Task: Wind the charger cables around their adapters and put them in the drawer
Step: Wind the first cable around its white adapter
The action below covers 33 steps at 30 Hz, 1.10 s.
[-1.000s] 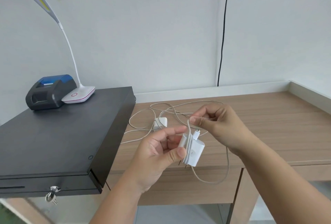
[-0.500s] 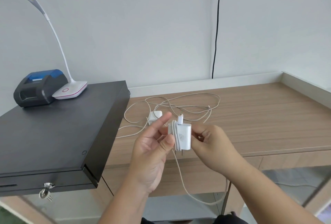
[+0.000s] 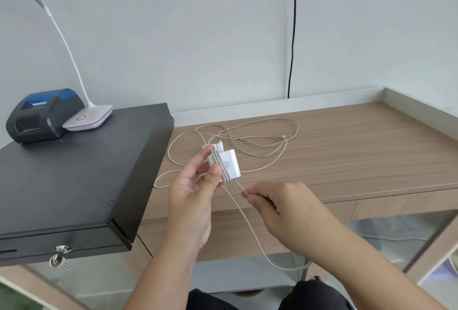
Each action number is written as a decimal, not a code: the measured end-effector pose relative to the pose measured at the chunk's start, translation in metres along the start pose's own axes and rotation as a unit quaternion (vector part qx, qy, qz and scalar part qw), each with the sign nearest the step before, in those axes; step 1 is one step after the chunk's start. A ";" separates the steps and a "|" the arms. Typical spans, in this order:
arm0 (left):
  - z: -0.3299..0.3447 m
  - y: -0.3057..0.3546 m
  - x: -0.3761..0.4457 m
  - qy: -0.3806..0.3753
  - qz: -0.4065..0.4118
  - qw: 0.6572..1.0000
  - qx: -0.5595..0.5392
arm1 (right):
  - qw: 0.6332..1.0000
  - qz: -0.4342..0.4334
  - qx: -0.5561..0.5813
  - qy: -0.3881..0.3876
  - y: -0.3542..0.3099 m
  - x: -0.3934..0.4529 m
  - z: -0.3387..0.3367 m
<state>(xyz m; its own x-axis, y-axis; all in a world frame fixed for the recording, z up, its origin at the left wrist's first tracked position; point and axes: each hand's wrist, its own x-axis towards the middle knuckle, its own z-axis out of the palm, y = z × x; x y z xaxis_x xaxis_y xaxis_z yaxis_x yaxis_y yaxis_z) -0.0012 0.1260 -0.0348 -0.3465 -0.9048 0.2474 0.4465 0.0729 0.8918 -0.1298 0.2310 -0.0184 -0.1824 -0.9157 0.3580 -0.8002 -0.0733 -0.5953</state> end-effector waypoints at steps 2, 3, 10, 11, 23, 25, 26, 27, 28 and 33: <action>0.001 0.000 -0.002 -0.005 0.018 0.998 0.053 | 1.000 -0.011 -0.016 0.000 -0.002 0.002 -0.006; 0.001 0.000 -0.004 -0.016 0.031 0.996 0.087 | 0.999 -0.018 -0.026 0.000 -0.002 0.005 -0.011; 0.003 0.004 -0.010 -0.073 0.030 0.984 0.159 | 0.989 -0.127 -0.075 -0.002 -0.004 0.021 -0.034; 0.002 0.005 -0.010 -0.080 0.019 0.985 0.151 | 0.988 -0.139 -0.070 -0.001 -0.004 0.022 -0.036; -0.008 0.007 -0.017 -0.128 -0.134 0.982 0.020 | 0.976 -0.065 0.205 -0.029 0.009 0.034 -0.035; -0.012 0.009 -0.018 -0.158 -0.134 0.978 0.037 | 0.963 -0.050 0.261 -0.050 0.018 0.039 -0.032; -0.013 0.009 -0.017 -0.168 -0.133 0.976 0.043 | 0.954 -0.044 0.288 -0.065 0.021 0.040 -0.030; -0.015 0.010 -0.017 -0.178 -0.133 0.974 0.045 | 0.942 -0.036 0.323 -0.083 0.024 0.040 -0.029; -0.015 0.010 -0.017 -0.185 -0.137 0.972 0.048 | 0.926 -0.023 0.361 -0.104 0.026 0.039 -0.027; -0.018 0.003 -0.021 -0.204 -0.158 0.965 0.040 | 0.887 0.042 0.442 -0.126 0.039 0.038 -0.017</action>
<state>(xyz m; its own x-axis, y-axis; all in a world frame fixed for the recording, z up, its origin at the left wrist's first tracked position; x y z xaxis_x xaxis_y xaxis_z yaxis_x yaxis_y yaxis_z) 0.0221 0.1373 -0.0444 -0.7581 -0.6483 0.0713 0.2053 -0.1335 0.9696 -0.1773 0.2001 -0.0154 0.0028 -0.9837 0.1797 -0.0090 -0.1797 -0.9837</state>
